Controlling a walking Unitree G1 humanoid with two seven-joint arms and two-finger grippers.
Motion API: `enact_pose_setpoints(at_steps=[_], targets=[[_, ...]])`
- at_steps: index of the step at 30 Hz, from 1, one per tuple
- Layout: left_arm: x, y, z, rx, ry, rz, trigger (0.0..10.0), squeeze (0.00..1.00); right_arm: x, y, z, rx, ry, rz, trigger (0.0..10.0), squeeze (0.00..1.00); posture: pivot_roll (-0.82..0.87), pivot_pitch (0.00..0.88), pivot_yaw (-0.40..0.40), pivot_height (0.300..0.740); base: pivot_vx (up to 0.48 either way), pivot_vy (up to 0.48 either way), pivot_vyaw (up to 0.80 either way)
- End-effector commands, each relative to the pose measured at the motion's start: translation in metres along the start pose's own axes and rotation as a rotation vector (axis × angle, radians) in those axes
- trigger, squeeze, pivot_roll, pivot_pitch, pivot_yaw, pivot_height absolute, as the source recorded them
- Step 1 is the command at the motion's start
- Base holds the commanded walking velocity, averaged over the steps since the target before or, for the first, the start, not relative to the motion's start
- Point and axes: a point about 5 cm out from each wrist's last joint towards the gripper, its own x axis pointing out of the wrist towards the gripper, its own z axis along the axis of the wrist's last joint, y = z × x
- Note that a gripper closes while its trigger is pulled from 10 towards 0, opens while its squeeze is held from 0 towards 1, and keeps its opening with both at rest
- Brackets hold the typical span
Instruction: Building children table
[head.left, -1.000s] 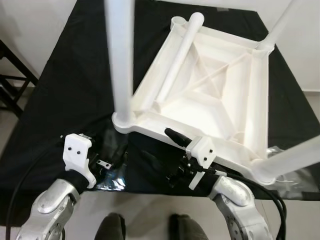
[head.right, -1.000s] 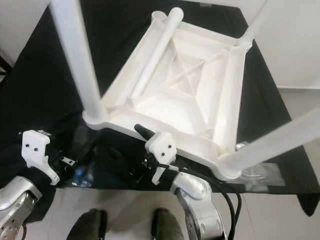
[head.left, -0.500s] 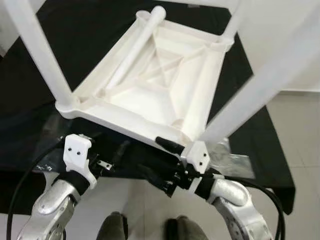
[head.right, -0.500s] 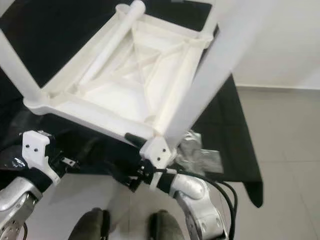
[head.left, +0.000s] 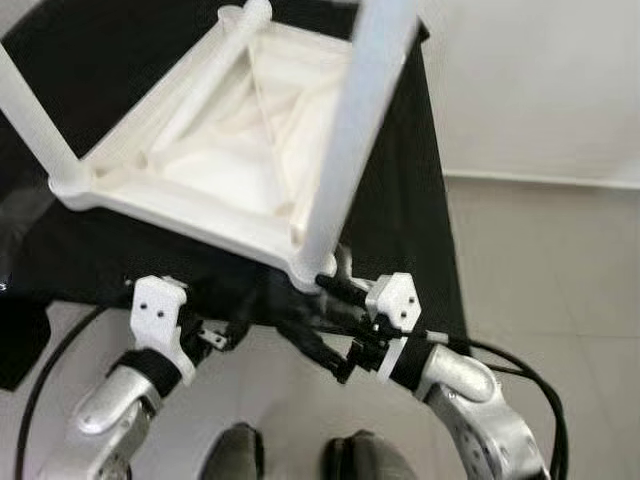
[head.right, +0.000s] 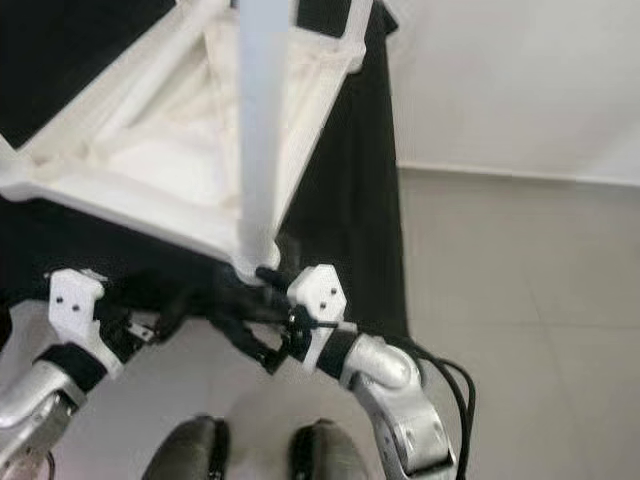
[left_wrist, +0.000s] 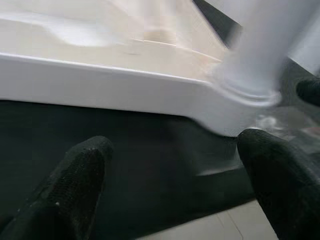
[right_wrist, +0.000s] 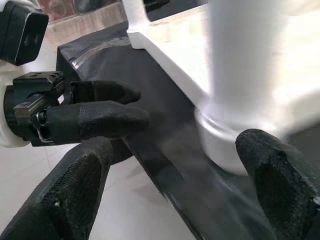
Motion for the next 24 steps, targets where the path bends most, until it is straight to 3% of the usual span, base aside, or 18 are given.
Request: enact_pose_setpoints(at_steps=[1, 7, 16, 21, 24], targets=[[-0.002, -0.007, -0.004, -0.012, 0.018, -0.04, 10.0, 0.0, -0.007, -0.004, -0.007, 0.035, 0.026, -0.032, 10.0, 0.0, 0.07, 0.27, -0.073, 0.74, 0.0, -0.461, 0.0], [-0.003, -0.013, -0.005, -0.023, 0.024, -0.068, 10.0, 0.0, -0.008, -0.008, -0.006, 0.044, 0.021, -0.067, 10.0, 0.0, 0.07, 0.27, -0.074, 0.74, 0.0, -0.46, 0.0], [0.002, -0.035, -0.013, -0.067, 0.033, -0.141, 10.0, 0.0, -0.014, -0.046, -0.014, 0.044, 0.045, -0.392, 10.0, 0.0, 0.06, 0.265, -0.078, 0.74, 0.0, -0.46, 0.0], [0.014, -0.039, -0.022, -0.095, 0.017, -0.056, 10.0, 0.0, -0.023, -0.065, -0.027, 0.065, 0.115, -0.596, 10.0, 0.0, 0.05, 0.259, -0.086, 0.74, 0.0, -0.458, 0.0], [0.015, -0.037, -0.024, -0.092, 0.02, -0.033, 10.0, 0.0, -0.024, -0.066, -0.029, 0.058, 0.125, -0.608, 10.0, 0.0, 0.05, 0.256, -0.088, 0.74, 0.0, -0.458, 0.0]])
